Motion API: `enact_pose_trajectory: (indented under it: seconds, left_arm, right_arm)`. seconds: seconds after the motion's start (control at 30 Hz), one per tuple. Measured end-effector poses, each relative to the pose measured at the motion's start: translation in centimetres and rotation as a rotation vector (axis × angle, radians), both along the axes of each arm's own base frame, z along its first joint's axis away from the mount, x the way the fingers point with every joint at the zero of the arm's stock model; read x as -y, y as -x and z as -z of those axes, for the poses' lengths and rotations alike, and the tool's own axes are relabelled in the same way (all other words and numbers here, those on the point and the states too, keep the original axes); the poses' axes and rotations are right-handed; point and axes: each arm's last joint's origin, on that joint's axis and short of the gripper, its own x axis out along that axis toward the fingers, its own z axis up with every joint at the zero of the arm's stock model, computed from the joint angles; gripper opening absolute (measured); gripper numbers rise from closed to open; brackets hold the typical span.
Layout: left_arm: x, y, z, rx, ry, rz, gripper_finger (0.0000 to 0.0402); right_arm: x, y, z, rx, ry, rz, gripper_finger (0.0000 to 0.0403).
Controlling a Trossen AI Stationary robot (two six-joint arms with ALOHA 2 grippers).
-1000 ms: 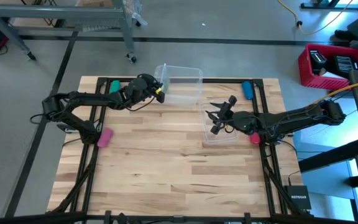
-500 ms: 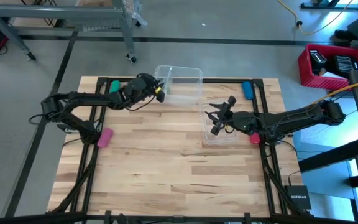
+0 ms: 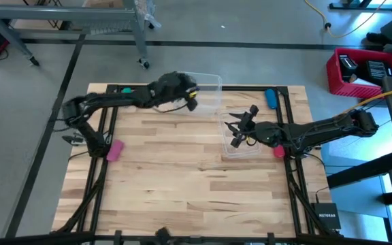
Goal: Roll bandage
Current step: Put the packed rolled green bandage into the transparent bin
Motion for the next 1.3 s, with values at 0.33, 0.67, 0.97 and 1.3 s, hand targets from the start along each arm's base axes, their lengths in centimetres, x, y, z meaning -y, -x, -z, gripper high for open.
enact_pose_trajectory:
  seconds: [0.33,0.67,0.97,1.3]
  left_arm:
    - [-6.0,-4.5,3.7,-0.505,0.203,-0.012,0.0114]
    - [-7.0,-2.6,1.4,-0.464,0.235,-0.110,0.0114]
    - [-7.2,-0.6,2.7,-0.608,0.364,-0.245,0.0114]
    - [-7.0,-0.5,2.7,-0.639,0.336,-0.269,0.0113]
  right_arm:
    - [0.0,0.1,0.3,-0.032,-0.003,0.002,0.0186]
    - [0.0,0.3,0.7,-0.055,-0.032,0.013,0.0186]
    - [0.0,0.3,0.7,-0.053,-0.032,0.013,0.0186]
    - [0.0,0.2,0.6,-0.047,-0.037,0.015,0.0186]
